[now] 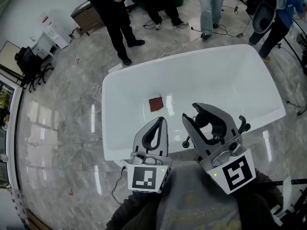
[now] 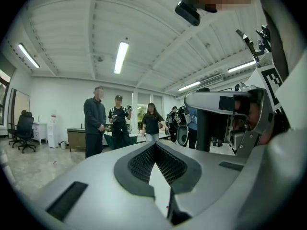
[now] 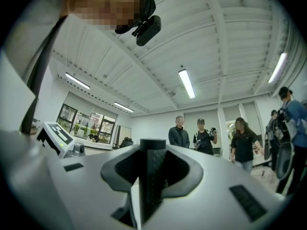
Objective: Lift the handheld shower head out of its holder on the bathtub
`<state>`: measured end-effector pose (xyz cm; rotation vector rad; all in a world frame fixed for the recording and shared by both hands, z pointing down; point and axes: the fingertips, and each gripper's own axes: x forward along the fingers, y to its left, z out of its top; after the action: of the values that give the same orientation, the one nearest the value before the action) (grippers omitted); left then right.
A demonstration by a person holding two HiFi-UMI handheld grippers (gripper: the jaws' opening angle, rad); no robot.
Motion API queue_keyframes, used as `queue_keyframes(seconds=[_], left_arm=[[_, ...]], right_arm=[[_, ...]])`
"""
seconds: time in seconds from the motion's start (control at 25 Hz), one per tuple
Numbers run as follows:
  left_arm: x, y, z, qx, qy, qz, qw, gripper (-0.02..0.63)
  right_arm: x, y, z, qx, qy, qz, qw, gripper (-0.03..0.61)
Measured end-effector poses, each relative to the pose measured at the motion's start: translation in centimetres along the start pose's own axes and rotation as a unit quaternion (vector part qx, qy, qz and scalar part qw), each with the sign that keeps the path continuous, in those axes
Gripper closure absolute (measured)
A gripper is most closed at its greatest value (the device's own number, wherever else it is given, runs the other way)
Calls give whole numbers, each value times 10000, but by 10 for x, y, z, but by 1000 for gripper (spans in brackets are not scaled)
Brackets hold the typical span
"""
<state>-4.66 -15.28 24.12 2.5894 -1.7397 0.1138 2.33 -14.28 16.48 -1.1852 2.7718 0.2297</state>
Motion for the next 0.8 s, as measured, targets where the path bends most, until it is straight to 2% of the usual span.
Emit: queue_keyframes(seconds=[0.32, 0.8], left_arm=[[1, -14, -2, -35, 104, -146, 9998, 611], [-13, -22, -7, -98, 310, -159, 9993, 611]], right_arm=[[-9, -2, -9, 122, 194, -16, 9997, 463], [-16, 13, -11, 149, 353, 141, 9992, 463]])
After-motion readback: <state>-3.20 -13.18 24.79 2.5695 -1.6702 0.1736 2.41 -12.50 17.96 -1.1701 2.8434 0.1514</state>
